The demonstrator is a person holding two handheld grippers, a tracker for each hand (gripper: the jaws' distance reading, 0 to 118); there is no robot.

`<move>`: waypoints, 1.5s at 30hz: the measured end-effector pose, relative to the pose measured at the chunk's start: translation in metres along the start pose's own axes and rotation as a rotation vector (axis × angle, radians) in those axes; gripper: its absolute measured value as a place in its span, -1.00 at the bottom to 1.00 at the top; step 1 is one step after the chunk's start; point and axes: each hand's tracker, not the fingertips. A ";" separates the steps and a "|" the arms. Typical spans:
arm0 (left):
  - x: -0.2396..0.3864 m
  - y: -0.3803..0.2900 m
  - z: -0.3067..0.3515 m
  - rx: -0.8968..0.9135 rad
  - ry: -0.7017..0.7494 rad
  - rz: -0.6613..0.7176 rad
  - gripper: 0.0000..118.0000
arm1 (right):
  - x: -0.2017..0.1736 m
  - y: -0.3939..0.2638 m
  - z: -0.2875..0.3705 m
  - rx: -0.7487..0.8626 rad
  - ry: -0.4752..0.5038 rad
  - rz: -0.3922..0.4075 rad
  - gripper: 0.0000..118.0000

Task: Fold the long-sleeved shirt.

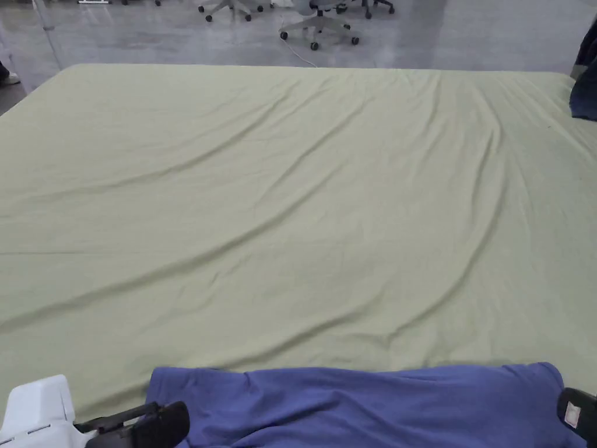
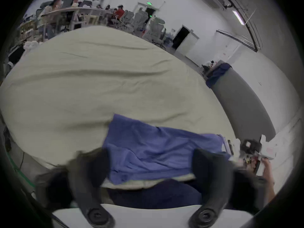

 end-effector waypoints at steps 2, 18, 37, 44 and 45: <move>0.012 0.002 -0.001 0.001 -0.076 -0.030 -0.94 | -0.009 0.000 -0.001 -0.008 0.030 0.050 -0.92; -0.136 0.035 -0.111 -0.193 -0.287 0.353 0.95 | -0.032 -0.021 -0.060 -0.163 0.247 0.080 -0.95; -0.042 0.040 -0.151 -0.254 -0.531 0.335 -0.88 | -0.071 -0.016 -0.084 -0.206 0.315 0.055 -0.95; -0.139 0.089 -0.107 -0.121 -0.431 0.432 -0.91 | -0.104 -0.007 -0.094 -0.203 0.314 0.069 -0.95; -0.148 0.094 -0.099 -0.111 -0.413 0.431 -0.91 | -0.110 -0.006 -0.096 -0.201 0.307 0.073 -0.95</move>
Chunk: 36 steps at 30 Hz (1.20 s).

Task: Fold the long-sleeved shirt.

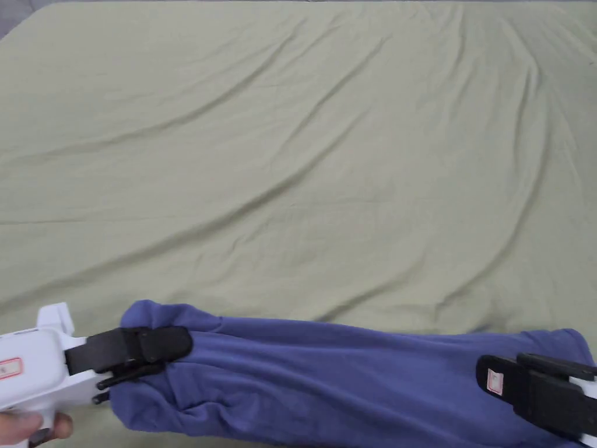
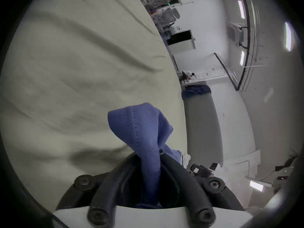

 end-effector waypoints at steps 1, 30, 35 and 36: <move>-0.002 0.003 0.008 -0.019 -0.007 -0.012 -0.91 | -0.003 0.002 -0.002 0.003 0.001 0.000 -0.95; 0.168 -0.133 -0.138 -0.161 0.244 -0.242 -0.91 | 0.013 -0.003 0.043 0.100 -0.085 -0.077 -0.95; 0.138 -0.165 -0.220 -0.182 0.386 -0.151 0.32 | 0.019 -0.003 0.058 0.125 -0.096 -0.091 -0.95; 0.137 -0.165 -0.223 -0.153 0.323 -0.121 0.57 | 0.020 -0.003 0.060 0.128 -0.091 -0.095 -0.95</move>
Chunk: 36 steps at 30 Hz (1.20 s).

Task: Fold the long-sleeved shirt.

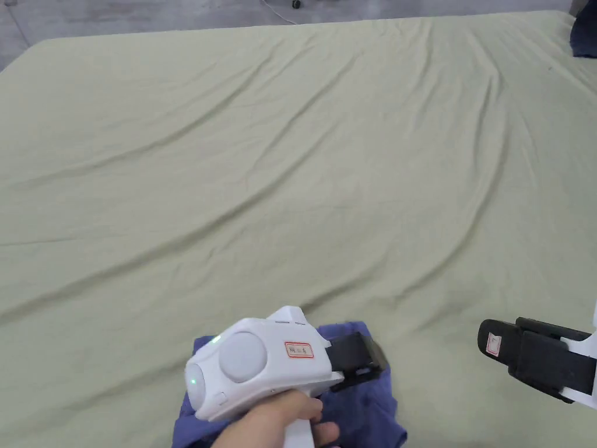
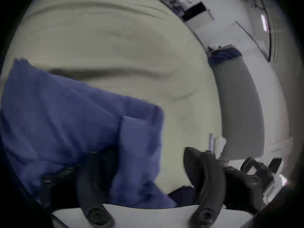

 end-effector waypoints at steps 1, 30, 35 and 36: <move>0.007 0.001 0.004 0.035 -0.039 0.015 0.68 | 0.001 0.000 0.001 0.001 0.004 0.000 -0.95; 0.068 -0.094 -0.020 -0.287 -0.059 -0.253 -0.98 | 0.010 -0.001 0.004 0.004 -0.077 -0.107 -0.95; 0.066 -0.053 0.046 -0.056 -0.092 -0.431 -0.99 | 0.002 0.005 0.001 0.010 -0.066 -0.114 -0.95; 0.057 -0.041 0.072 -0.015 -0.091 -0.409 -0.99 | -0.003 0.007 -0.002 0.012 -0.059 -0.107 -0.95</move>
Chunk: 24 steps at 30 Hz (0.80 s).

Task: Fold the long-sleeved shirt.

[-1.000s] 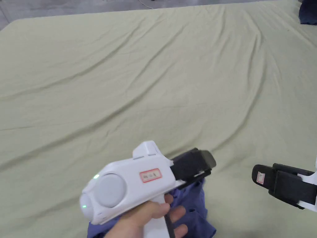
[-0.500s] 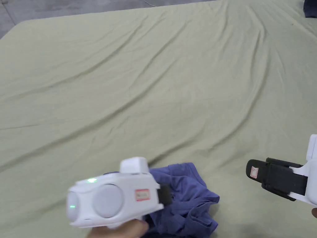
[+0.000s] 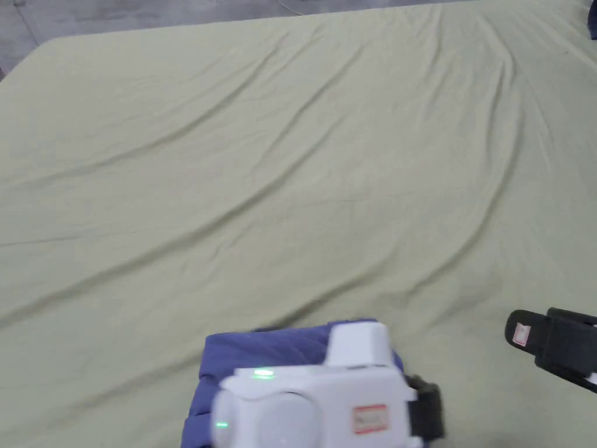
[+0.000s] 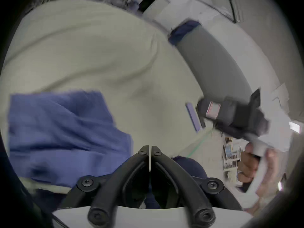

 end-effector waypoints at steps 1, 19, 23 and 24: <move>-0.013 0.007 0.026 0.034 0.024 0.027 -0.98 | -0.006 0.000 -0.004 -0.001 0.009 0.011 -0.95; -0.203 -0.009 0.145 0.104 0.216 0.396 -0.98 | -0.067 -0.079 -0.159 -0.427 -0.106 0.139 -0.95; -0.208 -0.009 0.130 0.090 0.147 0.387 -0.83 | -0.063 -0.078 -0.158 -0.434 -0.100 0.142 -0.95; -0.211 -0.008 0.125 0.099 0.097 0.392 -0.33 | -0.062 -0.078 -0.157 -0.433 -0.094 0.135 -0.95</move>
